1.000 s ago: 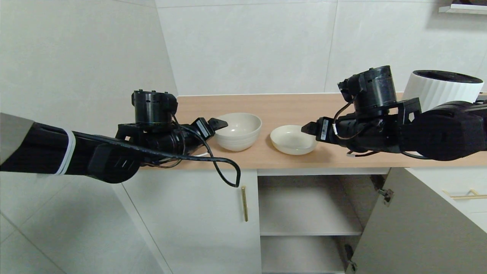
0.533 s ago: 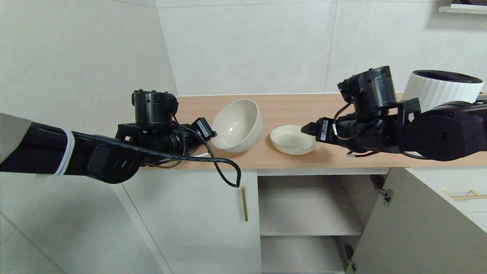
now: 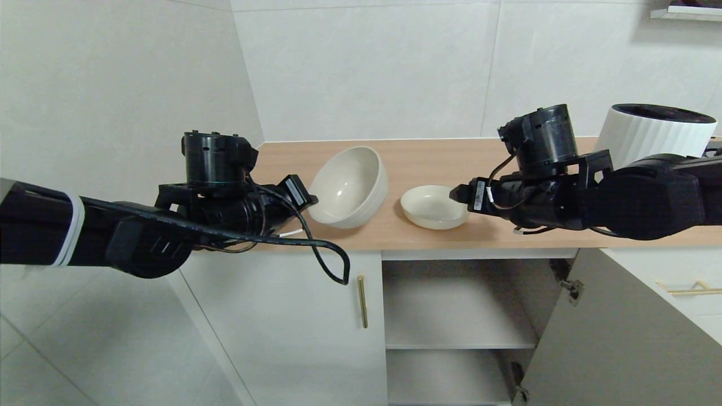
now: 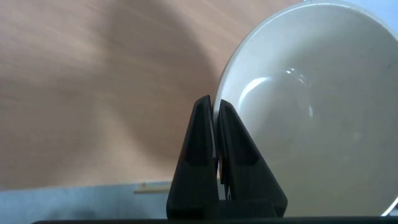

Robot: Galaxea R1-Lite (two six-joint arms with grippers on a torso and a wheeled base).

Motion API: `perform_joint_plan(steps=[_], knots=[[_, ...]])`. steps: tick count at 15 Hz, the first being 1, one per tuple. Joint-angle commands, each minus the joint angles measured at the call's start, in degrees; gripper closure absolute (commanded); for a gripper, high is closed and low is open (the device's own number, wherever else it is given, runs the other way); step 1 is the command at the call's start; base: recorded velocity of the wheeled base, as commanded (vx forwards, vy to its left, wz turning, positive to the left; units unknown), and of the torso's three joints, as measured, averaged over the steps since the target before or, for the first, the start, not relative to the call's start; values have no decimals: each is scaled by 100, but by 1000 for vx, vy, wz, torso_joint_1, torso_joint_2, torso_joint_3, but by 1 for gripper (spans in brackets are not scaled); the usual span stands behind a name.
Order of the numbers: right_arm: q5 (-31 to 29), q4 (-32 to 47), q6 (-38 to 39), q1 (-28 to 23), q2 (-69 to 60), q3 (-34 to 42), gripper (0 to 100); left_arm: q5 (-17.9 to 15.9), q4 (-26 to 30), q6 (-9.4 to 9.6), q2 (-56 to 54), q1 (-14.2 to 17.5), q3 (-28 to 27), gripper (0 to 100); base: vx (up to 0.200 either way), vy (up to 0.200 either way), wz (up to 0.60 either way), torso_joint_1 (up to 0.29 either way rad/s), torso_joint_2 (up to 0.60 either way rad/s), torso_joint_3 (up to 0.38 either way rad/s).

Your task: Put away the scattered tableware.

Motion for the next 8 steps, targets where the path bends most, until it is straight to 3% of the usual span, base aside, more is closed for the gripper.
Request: perform_joint_plan(steps=[1,3,8], knots=[[-201,1,-15,-15,225,-79,0,-224,-14,31,-255,2,208,100,0,0,0,0,0,0],[-386,1,-41,-59,445,-202,0,-514,-49,31,-431,2,349,100,0,0,0,0,0,0],[-491,1,-32,-129,753,-387,0,-523,-49,31,-466,2,375,100,0,0,0,0,0,0]])
